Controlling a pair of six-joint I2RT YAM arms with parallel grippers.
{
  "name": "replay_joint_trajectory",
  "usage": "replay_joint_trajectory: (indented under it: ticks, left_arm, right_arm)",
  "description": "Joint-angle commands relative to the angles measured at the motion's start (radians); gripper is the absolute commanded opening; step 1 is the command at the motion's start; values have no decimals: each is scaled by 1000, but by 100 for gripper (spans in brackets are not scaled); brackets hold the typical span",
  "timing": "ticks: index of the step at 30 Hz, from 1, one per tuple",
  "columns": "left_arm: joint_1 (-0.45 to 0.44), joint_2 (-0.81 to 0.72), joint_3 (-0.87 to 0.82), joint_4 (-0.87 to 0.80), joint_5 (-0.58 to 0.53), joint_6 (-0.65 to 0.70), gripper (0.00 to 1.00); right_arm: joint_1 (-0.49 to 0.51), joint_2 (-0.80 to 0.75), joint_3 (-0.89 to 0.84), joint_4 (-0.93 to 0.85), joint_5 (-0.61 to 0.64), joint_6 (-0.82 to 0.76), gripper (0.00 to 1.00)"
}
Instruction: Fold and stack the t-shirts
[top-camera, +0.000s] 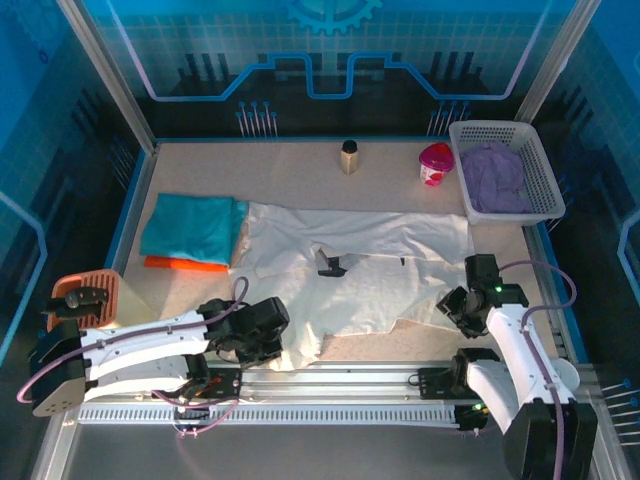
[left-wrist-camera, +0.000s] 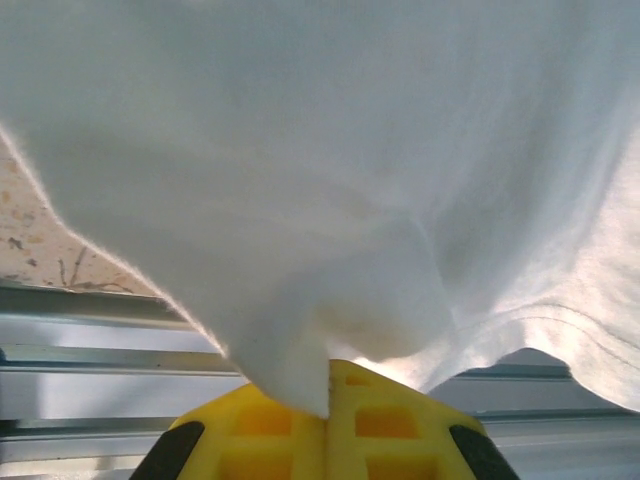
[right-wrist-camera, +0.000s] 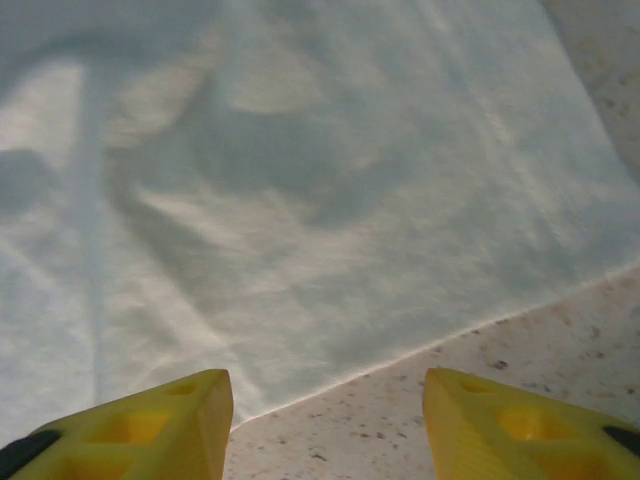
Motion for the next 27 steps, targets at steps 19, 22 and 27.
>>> replay_joint_trajectory:
  ticks: [19,22,27]
  left_arm:
    - [40,6,96,-64,-17,102,0]
    - [47,6,95,-62,-13,107,0]
    - [50,0,87,-60,-7,107,0]
  right_arm:
    - [3,258,3,67,36,137,41]
    - [12,299,-12,110,20,156,40]
    - [36,327,-7,115,46,172,32]
